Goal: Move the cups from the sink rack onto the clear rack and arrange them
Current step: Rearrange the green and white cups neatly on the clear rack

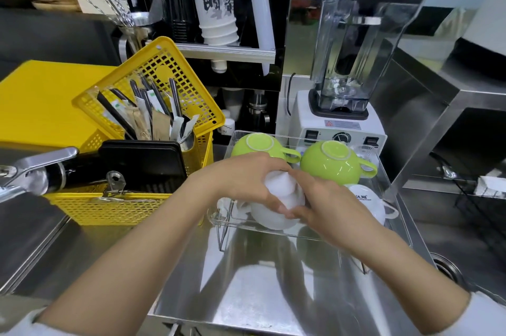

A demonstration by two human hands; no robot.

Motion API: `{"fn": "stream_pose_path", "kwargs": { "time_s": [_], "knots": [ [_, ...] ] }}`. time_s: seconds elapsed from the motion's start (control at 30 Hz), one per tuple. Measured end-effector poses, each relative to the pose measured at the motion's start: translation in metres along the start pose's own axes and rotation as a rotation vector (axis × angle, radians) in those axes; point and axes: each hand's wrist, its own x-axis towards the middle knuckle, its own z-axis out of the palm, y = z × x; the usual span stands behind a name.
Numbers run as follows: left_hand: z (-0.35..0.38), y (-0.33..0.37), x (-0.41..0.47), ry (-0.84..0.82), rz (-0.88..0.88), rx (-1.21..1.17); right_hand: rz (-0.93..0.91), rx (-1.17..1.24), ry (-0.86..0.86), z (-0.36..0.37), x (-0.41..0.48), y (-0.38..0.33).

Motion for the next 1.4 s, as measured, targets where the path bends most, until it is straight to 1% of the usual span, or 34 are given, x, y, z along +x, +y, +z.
{"fn": "stream_pose_path", "kwargs": {
  "time_s": [0.07,0.13,0.27,0.37,0.4,0.47,0.57,0.7,0.83,0.93,1.0,1.13,1.2,1.3,1.33,1.4],
  "knots": [
    [0.002,0.001,0.001,0.055,-0.026,0.065,-0.002,0.004,-0.004,-0.001,0.0,0.0],
    [0.006,0.002,0.003,0.114,-0.075,0.178,-0.012,0.006,-0.003,-0.001,-0.002,0.0],
    [0.015,0.01,0.003,0.164,-0.132,0.292,-0.039,0.016,0.008,0.009,-0.01,-0.005],
    [0.019,0.019,0.006,0.233,-0.15,0.426,-0.066,-0.017,0.012,0.017,-0.014,-0.007],
    [0.021,0.021,0.007,0.263,-0.161,0.466,-0.08,-0.008,0.005,0.018,-0.015,-0.005],
    [0.023,0.022,0.01,0.296,-0.186,0.52,-0.079,0.098,-0.028,0.015,-0.017,-0.001],
    [0.023,0.023,0.012,0.278,-0.224,0.571,-0.07,0.264,-0.076,0.008,-0.02,0.001],
    [0.019,0.028,0.017,0.191,-0.256,0.601,-0.066,0.248,-0.088,0.004,-0.026,0.0],
    [0.012,0.026,0.017,0.048,-0.314,0.551,-0.042,0.12,-0.041,0.004,-0.024,0.001],
    [0.006,0.02,0.012,-0.021,-0.31,0.5,-0.035,0.119,-0.087,0.003,-0.02,0.005],
    [0.005,0.016,0.008,-0.048,-0.237,0.434,-0.021,0.133,-0.115,0.0,-0.016,0.008],
    [0.005,0.01,0.007,-0.032,0.002,0.328,-0.023,0.178,-0.157,-0.007,-0.011,0.013],
    [0.005,0.01,0.007,-0.044,0.068,0.25,-0.025,0.202,-0.181,-0.01,-0.009,0.017],
    [0.007,0.012,0.008,-0.061,0.062,0.112,-0.004,0.235,-0.244,-0.015,-0.005,0.019],
    [0.007,0.012,0.008,-0.059,0.054,0.092,-0.003,0.247,-0.244,-0.017,-0.004,0.018],
    [0.007,0.011,0.008,-0.055,0.044,0.127,-0.01,0.237,-0.215,-0.017,-0.003,0.019]
  ]
}}
